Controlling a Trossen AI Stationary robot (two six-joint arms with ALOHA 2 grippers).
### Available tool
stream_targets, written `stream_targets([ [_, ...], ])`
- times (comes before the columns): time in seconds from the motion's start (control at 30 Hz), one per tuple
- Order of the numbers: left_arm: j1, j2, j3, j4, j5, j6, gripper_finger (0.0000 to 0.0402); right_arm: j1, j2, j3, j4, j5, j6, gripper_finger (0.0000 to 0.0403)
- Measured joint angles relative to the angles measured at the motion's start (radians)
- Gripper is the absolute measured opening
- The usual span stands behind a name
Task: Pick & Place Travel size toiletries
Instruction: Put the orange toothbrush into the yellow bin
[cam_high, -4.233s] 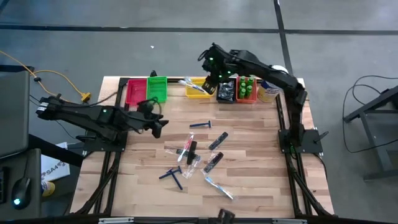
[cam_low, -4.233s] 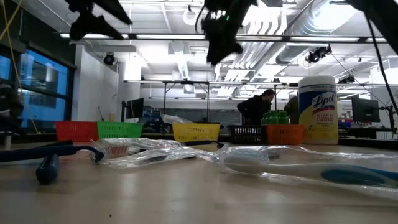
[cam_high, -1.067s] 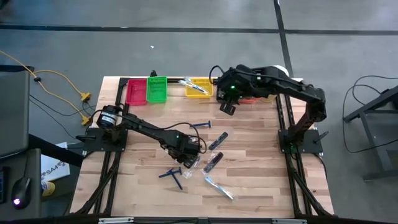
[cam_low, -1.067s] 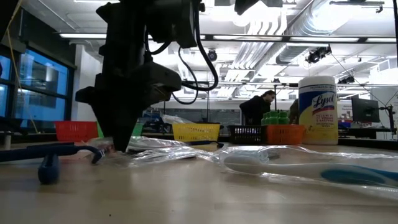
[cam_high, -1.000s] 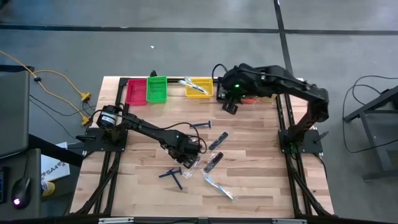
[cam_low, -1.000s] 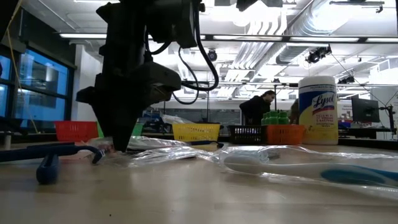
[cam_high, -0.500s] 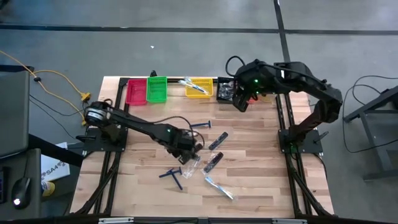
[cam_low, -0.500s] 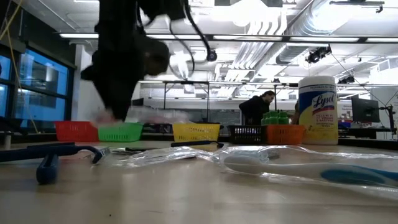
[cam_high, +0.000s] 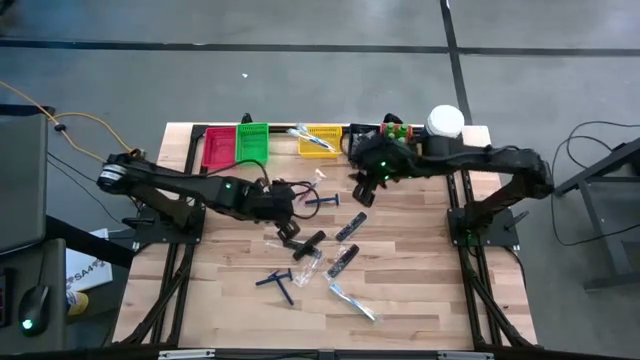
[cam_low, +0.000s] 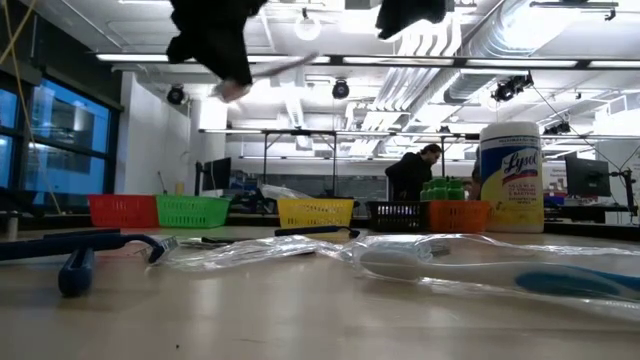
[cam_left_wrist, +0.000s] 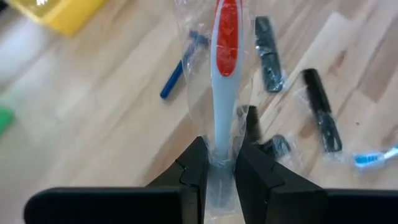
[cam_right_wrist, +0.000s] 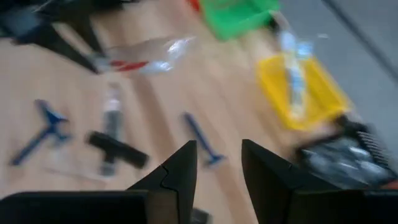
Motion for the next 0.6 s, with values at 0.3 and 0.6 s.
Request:
stream_targets([
  [0.3, 0.000, -0.040, -0.001, 0.103, -0.020, 0.221, 0.0053, 0.000, -0.002, -0.216, 0.413, -0.181, -0.021, 0.0117],
  [0.6, 0.000, -0.041, 0.000, 0.109, -0.035, 0.251, 0.0053, 0.000, -0.002, -0.304, 0.583, -0.352, 0.036, 0.0125],
])
